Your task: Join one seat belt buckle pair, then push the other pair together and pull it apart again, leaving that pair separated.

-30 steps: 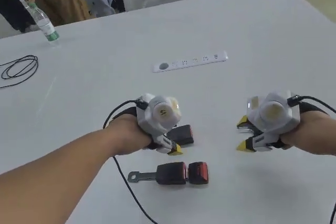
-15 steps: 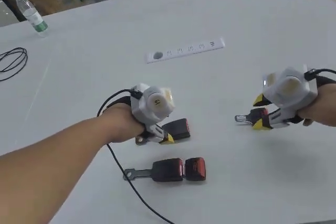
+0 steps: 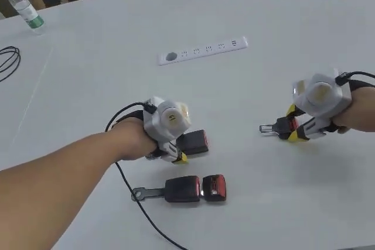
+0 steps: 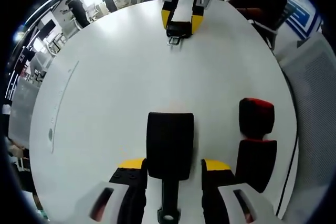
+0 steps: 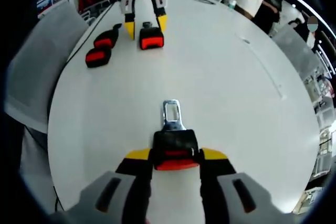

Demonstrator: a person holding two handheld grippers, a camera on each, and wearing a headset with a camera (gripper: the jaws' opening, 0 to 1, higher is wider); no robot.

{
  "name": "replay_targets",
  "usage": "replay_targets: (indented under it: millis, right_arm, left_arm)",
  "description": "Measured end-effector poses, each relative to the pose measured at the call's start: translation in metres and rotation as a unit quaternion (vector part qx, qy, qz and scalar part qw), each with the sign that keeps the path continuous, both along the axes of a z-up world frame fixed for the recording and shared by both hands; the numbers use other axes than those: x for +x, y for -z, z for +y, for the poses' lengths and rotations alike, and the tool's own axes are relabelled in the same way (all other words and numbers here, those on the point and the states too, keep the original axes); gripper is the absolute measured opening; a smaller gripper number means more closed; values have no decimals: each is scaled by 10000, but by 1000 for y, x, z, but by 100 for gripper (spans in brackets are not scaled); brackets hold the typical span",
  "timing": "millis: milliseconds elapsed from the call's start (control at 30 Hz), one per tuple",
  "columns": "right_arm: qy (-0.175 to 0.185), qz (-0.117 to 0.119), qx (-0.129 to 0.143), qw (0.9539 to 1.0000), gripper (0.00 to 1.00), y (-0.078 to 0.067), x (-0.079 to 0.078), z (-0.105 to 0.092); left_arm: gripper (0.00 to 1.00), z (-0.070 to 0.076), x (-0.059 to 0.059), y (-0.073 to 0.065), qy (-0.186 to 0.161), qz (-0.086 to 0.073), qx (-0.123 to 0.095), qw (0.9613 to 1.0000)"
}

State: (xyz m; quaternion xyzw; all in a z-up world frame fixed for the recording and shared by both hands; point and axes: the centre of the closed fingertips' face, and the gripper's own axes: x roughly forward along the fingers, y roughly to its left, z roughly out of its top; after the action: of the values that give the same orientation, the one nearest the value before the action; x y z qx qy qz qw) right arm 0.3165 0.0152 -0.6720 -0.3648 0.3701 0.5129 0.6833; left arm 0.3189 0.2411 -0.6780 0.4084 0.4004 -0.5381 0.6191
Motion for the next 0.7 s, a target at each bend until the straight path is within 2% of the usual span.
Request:
replay_targets:
  millis: [33, 100, 133, 167, 367, 533, 700]
  right_arm:
    - [54, 15, 18, 10000, 35, -1, 2, 0]
    - [-54, 38, -26, 10000, 35, 0, 1, 0]
    - [-82, 54, -34, 9999, 34, 1, 2, 0]
    - [-157, 73, -37, 9998, 34, 1, 2, -1]
    - [-306, 209, -162, 9992, 34, 2, 4, -1]
    - [-293, 271, -187, 9990, 34, 3, 4, -2]
    - [-333, 311, -181, 9988, 34, 3, 5, -2]
  left_arm:
    - [40, 0, 0, 0, -1, 6, 1, 10000]
    - [32, 1, 2, 0, 169, -97, 114, 9997]
    - [32, 2, -2, 1, 168, -23, 163, 9997]
    - [32, 0, -1, 2, 177, -57, 174, 9997]
    - [31, -1, 0, 3, 235, -23, 331, 9992]
    - [31, -1, 1, 4, 158, 47, 405, 9990]
    - [31, -1, 1, 4, 154, 36, 427, 9990]
